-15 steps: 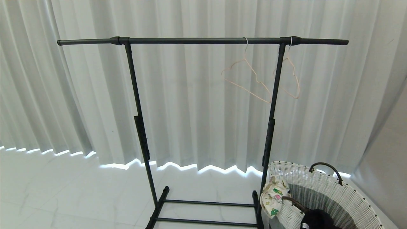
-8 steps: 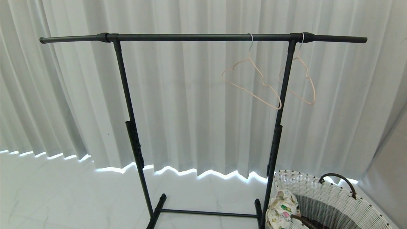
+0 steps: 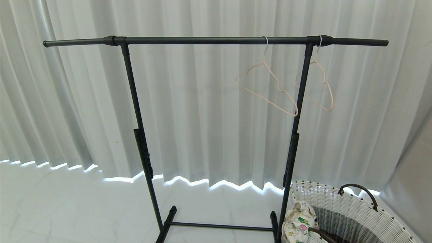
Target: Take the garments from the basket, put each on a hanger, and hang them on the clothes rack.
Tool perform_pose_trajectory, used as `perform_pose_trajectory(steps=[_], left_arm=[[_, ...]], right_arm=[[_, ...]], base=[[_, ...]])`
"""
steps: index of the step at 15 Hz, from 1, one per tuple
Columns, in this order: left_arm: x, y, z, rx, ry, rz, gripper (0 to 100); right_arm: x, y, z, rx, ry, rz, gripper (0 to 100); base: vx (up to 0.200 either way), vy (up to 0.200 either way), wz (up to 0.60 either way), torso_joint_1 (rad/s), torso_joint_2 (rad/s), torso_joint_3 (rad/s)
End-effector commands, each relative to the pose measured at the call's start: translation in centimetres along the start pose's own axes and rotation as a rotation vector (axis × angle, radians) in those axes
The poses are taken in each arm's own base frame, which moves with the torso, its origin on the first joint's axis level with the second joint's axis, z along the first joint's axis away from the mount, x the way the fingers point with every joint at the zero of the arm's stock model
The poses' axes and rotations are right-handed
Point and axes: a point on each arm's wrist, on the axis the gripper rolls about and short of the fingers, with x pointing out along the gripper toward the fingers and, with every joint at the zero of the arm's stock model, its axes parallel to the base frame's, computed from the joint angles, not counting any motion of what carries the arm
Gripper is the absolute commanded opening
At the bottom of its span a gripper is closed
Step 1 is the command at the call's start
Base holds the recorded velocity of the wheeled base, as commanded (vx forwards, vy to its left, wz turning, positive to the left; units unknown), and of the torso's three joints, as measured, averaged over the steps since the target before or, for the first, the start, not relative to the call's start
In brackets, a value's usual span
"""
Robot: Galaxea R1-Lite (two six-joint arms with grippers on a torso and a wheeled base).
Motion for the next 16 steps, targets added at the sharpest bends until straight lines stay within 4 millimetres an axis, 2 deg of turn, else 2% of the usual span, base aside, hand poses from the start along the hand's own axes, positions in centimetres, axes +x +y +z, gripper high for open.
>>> perform_pose_trajectory(steps=[1,3,5,7,11,14,16], left_arm=[[0.0,0.0,0.0,0.000,0.002,0.000,100],[0.0,0.0,0.0,0.000,0.002,0.002,100],[0.0,0.0,0.0,0.000,0.000,0.000,100],[0.0,0.0,0.0,0.000,0.000,0.002,100],[0.0,0.0,0.0,0.001,0.000,0.000,100],[0.0,0.0,0.0,0.001,0.002,0.000,100],[0.0,0.0,0.0,0.001,0.000,0.000,100]], right_arm=[[10.7,-0.3,4.9,-0.129,0.507,0.068,100],[15.2,-0.7,2.1,-0.251,0.746,0.126,100],[16.8,-0.9,-0.1,-0.319,0.877,0.178,100],[19.0,-1.4,-3.4,-0.368,1.067,0.190,100],[22.3,-1.9,-8.1,-0.405,1.217,0.147,100],[25.5,-2.4,-12.1,-0.465,1.220,0.058,100],[25.8,-2.4,-13.6,-0.484,1.264,0.062,100]], base=[[0.000,0.000,0.00,0.000,0.00,0.000],[0.000,0.000,0.00,0.000,0.00,0.000],[-0.100,0.000,0.00,0.004,0.00,0.001],[-0.200,0.000,0.00,0.010,0.00,-0.002],[0.000,0.000,0.00,0.000,0.00,0.000],[0.000,0.000,0.00,0.000,0.00,0.000],[0.000,0.000,0.00,0.000,0.00,0.000]])
